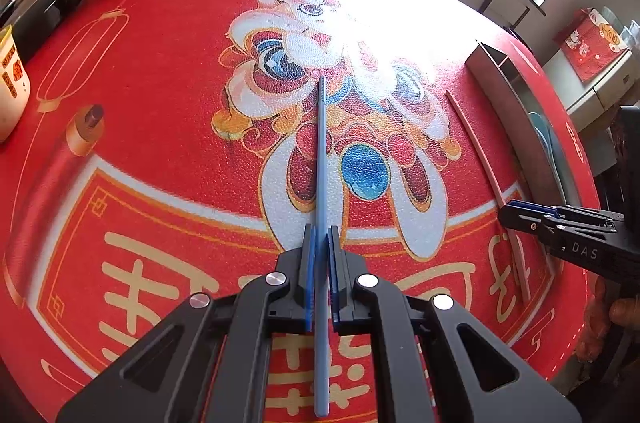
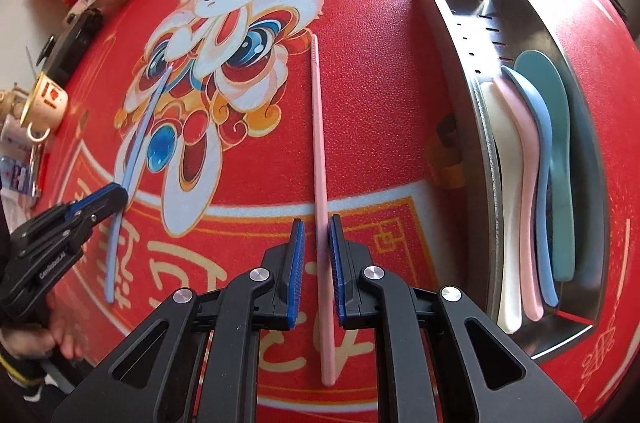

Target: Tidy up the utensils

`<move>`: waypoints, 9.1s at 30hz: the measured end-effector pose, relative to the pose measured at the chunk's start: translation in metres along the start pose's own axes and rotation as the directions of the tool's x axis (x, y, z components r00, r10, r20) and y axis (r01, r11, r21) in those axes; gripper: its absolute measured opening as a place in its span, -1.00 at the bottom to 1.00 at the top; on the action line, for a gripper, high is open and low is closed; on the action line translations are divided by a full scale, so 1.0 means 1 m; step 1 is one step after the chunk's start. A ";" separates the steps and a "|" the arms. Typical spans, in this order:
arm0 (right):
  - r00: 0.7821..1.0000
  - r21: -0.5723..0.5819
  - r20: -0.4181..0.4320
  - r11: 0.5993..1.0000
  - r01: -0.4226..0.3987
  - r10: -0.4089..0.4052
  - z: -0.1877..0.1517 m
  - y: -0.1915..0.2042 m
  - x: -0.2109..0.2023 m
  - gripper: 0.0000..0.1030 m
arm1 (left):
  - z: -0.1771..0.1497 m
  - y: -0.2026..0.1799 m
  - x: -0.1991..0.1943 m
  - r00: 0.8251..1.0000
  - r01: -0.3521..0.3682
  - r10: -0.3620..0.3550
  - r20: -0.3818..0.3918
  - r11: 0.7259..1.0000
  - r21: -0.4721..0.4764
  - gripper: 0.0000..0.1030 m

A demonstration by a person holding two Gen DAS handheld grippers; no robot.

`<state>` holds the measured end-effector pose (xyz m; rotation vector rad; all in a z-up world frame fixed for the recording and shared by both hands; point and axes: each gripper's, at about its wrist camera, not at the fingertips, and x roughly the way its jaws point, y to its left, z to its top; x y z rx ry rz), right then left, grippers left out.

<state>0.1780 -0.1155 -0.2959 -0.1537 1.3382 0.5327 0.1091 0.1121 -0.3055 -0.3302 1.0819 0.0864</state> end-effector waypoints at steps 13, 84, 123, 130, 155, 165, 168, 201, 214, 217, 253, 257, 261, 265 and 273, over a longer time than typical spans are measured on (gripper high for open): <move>0.995 -0.129 0.069 0.988 0.084 -0.075 -0.004 0.014 0.000 -0.75 | 0.001 -0.010 0.001 0.999 -0.050 0.050 -0.004 0.998 0.024 -0.86; 0.948 0.079 0.270 0.978 -0.195 0.167 0.014 -0.119 -0.050 -0.88 | 0.021 -0.083 -0.077 0.982 0.015 -0.011 0.191 1.000 -0.019 -0.89; 0.924 0.262 0.368 0.941 -0.212 0.106 -0.017 -0.219 -0.101 0.69 | 0.078 -0.224 -0.051 0.966 0.219 -0.231 0.120 0.970 0.104 -0.89; 0.934 0.271 0.355 0.952 -0.144 0.040 -0.030 -0.242 -0.107 0.69 | 0.076 -0.240 -0.017 0.960 0.269 -0.269 0.078 0.963 0.013 -0.89; 0.950 0.283 0.313 0.954 -0.100 0.007 -0.048 -0.290 -0.110 0.69 | 0.068 -0.264 0.051 0.999 0.041 -0.041 -0.003 0.995 0.096 -0.89; 0.946 0.328 0.325 0.939 -0.101 -0.012 -0.050 -0.298 -0.114 0.69 | 0.071 -0.263 0.036 1.000 -0.019 0.016 0.022 0.992 0.124 -0.89; 0.942 0.336 0.334 0.938 -0.083 -0.036 -0.047 -0.293 -0.121 0.69 | 0.073 -0.261 0.020 0.998 -0.029 0.023 0.051 0.991 0.132 -0.89; 0.626 0.517 0.579 0.829 0.213 -0.522 -0.104 -0.082 -0.333 0.69 | 0.067 -0.193 -0.241 0.840 -0.007 -0.203 0.504 0.924 0.383 0.88; 0.534 0.549 0.565 0.770 0.325 -0.629 -0.115 -0.025 -0.346 0.69 | 0.057 -0.172 -0.269 0.803 0.029 -0.274 0.528 0.905 0.425 0.88; 0.535 0.560 0.555 0.762 0.326 -0.637 -0.116 -0.022 -0.347 0.69 | 0.054 -0.172 -0.271 0.799 0.012 -0.270 0.537 0.900 0.435 0.88; 0.545 0.564 0.541 0.757 0.329 -0.640 -0.116 -0.020 -0.342 0.69 | 0.054 -0.172 -0.268 0.813 -0.035 -0.217 0.541 0.909 0.416 0.88; 0.548 0.571 0.534 0.752 0.328 -0.644 -0.115 -0.023 -0.340 0.69 | 0.055 -0.173 -0.266 0.812 -0.034 -0.221 0.540 0.906 0.422 0.88; 0.550 0.580 0.528 0.748 0.322 -0.647 -0.115 -0.025 -0.340 0.69 | 0.057 -0.175 -0.265 0.813 -0.025 -0.231 0.534 0.903 0.430 0.88; 0.553 0.583 0.525 0.747 0.320 -0.647 -0.114 -0.027 -0.340 0.69 | 0.057 -0.178 -0.264 0.813 -0.027 -0.233 0.534 0.901 0.434 0.88; 0.561 0.582 0.521 0.749 0.317 -0.643 -0.113 -0.030 -0.338 0.69 | 0.057 -0.179 -0.262 0.818 -0.029 -0.224 0.530 0.904 0.426 0.88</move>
